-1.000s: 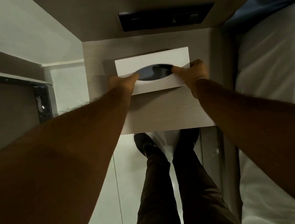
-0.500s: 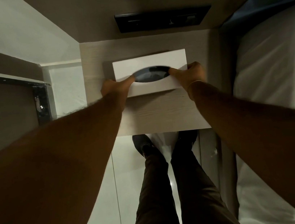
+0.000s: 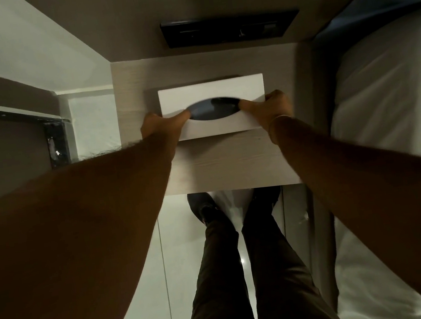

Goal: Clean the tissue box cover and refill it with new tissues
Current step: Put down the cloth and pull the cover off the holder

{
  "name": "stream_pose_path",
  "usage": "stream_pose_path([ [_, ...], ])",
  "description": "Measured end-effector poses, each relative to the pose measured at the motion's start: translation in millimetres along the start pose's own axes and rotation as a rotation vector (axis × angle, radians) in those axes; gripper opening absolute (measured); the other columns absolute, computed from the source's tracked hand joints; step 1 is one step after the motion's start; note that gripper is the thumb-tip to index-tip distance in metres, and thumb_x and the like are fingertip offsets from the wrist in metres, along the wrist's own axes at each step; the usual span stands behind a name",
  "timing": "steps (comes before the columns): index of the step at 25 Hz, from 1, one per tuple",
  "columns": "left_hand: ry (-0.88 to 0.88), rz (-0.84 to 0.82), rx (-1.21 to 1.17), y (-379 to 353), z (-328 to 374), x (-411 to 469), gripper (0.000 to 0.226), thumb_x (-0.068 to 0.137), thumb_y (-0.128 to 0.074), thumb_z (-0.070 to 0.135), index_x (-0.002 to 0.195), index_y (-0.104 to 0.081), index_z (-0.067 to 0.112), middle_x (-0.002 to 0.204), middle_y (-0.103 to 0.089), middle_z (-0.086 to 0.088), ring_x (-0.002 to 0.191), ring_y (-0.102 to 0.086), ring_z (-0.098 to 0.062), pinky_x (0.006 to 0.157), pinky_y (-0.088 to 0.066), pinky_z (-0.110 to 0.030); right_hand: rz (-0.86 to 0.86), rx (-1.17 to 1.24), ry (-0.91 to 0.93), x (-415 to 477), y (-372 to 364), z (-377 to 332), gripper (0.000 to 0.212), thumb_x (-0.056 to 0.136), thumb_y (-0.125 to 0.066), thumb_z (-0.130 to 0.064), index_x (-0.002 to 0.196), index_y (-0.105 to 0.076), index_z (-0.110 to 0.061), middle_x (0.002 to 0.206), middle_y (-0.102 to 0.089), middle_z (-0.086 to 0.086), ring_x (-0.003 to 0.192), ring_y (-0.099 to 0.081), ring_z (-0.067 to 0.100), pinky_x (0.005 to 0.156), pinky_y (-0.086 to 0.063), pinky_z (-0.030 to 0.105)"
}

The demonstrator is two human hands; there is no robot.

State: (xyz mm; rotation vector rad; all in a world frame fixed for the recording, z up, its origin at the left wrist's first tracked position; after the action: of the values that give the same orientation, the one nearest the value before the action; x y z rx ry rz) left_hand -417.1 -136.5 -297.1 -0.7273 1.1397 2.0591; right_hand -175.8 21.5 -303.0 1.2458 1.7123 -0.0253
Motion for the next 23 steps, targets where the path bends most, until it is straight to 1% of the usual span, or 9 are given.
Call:
stream_pose_path([
  [4,-0.001,-0.03,0.029,0.4,4.4,-3.6,0.074,0.074,-0.084,0.062,0.123,-0.071,0.007,0.12,-0.075,-0.014,0.111,-0.072,-0.033,0.099,-0.059,-0.051,0.008,-0.042,-0.02,0.0,-1.2,-6.4,0.074,0.071,-0.093,-0.053,0.129,-0.062,-0.018,0.114,-0.067,-0.001,0.098,-0.064,0.017,0.074,-0.052,0.029],
  [7,0.063,0.023,0.056,-3.8,14.2,-4.1,0.061,0.076,-0.087,0.055,0.109,-0.06,0.012,0.116,-0.069,-0.009,0.104,-0.067,-0.03,0.089,-0.059,-0.043,0.036,-0.027,-0.056,-2.3,-8.1,-12.1,0.085,0.07,-0.094,-0.052,0.137,-0.057,-0.017,0.121,-0.065,0.002,0.102,-0.063,0.019,0.078,-0.055,0.032],
  [9,0.102,0.067,0.051,-8.8,16.9,-6.7,0.059,0.075,-0.088,0.053,0.105,-0.05,0.019,0.11,-0.062,-0.005,0.103,-0.062,-0.026,0.089,-0.058,-0.042,0.064,-0.013,-0.063,-4.9,-12.4,-11.0,0.085,0.07,-0.094,-0.052,0.138,-0.056,-0.016,0.125,-0.065,0.004,0.103,-0.063,0.02,0.079,-0.055,0.032],
  [12,0.13,0.096,0.026,-17.0,13.0,-7.2,0.056,0.079,-0.088,0.053,0.094,-0.047,0.017,0.092,-0.057,-0.002,0.1,-0.063,-0.025,0.095,-0.06,-0.044,0.107,0.012,-0.063,-7.9,-16.8,-4.3,0.081,0.072,-0.093,-0.05,0.137,-0.059,-0.015,0.128,-0.067,0.004,0.104,-0.065,0.019,0.083,-0.059,0.033],
  [13,0.152,0.091,0.005,-19.0,10.9,-7.9,0.054,0.081,-0.087,0.051,0.089,-0.046,0.017,0.088,-0.055,-0.001,0.099,-0.064,-0.025,0.093,-0.06,-0.043,0.11,0.025,-0.065,-8.1,-17.5,-2.7,0.08,0.072,-0.094,-0.05,0.135,-0.06,-0.016,0.126,-0.068,0.003,0.1,-0.066,0.017,0.078,-0.059,0.03],
  [15,0.173,0.088,-0.096,-21.0,6.6,-10.6,0.053,0.079,-0.089,0.049,0.098,-0.05,0.018,0.093,-0.057,0.0,0.094,-0.063,-0.021,0.081,-0.059,-0.039,0.106,0.055,-0.069,-9.1,-16.5,-1.9,0.074,0.071,-0.094,-0.051,0.129,-0.063,-0.018,0.116,-0.07,-0.001,0.082,-0.061,0.005,0.059,-0.048,0.019],
  [17,0.146,0.128,-0.131,-20.7,5.3,-14.7,0.066,0.075,-0.09,0.051,0.12,-0.055,0.019,0.104,-0.06,0.001,0.093,-0.061,-0.019,0.071,-0.053,-0.033,0.117,0.064,-0.059,-8.8,-13.5,-1.0,0.069,0.069,-0.095,-0.052,0.122,-0.065,-0.02,0.106,-0.069,-0.005,0.076,-0.057,0.001,0.053,-0.041,0.016],
  [20,0.077,0.154,-0.087,-16.3,-0.7,-15.0,0.067,0.071,-0.09,0.054,0.117,-0.054,0.022,0.102,-0.059,0.003,0.09,-0.06,-0.017,0.063,-0.049,-0.027,0.122,0.057,-0.047,-12.0,-9.4,1.9,0.064,0.069,-0.094,-0.052,0.117,-0.064,-0.023,0.103,-0.068,-0.007,0.087,-0.066,0.01,0.063,-0.053,0.022],
  [23,0.062,0.117,-0.015,-13.1,0.4,-7.3,0.07,0.072,-0.089,0.055,0.122,-0.058,0.016,0.11,-0.064,-0.002,0.096,-0.064,-0.021,0.074,-0.057,-0.034,0.095,0.013,-0.029,-11.2,-5.5,2.4,0.063,0.069,-0.093,-0.052,0.117,-0.064,-0.023,0.109,-0.072,-0.004,0.094,-0.069,0.015,0.08,-0.063,0.034],
])
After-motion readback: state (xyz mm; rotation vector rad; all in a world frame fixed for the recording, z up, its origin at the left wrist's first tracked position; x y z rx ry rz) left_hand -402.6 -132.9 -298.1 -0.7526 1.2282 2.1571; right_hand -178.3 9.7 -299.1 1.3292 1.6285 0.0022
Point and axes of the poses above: each hand's wrist, its own x-axis towards the middle knuckle, its own y-axis out of the back of the hand, z = x × y, the point moved 3 cm from there along x, towards the middle knuckle
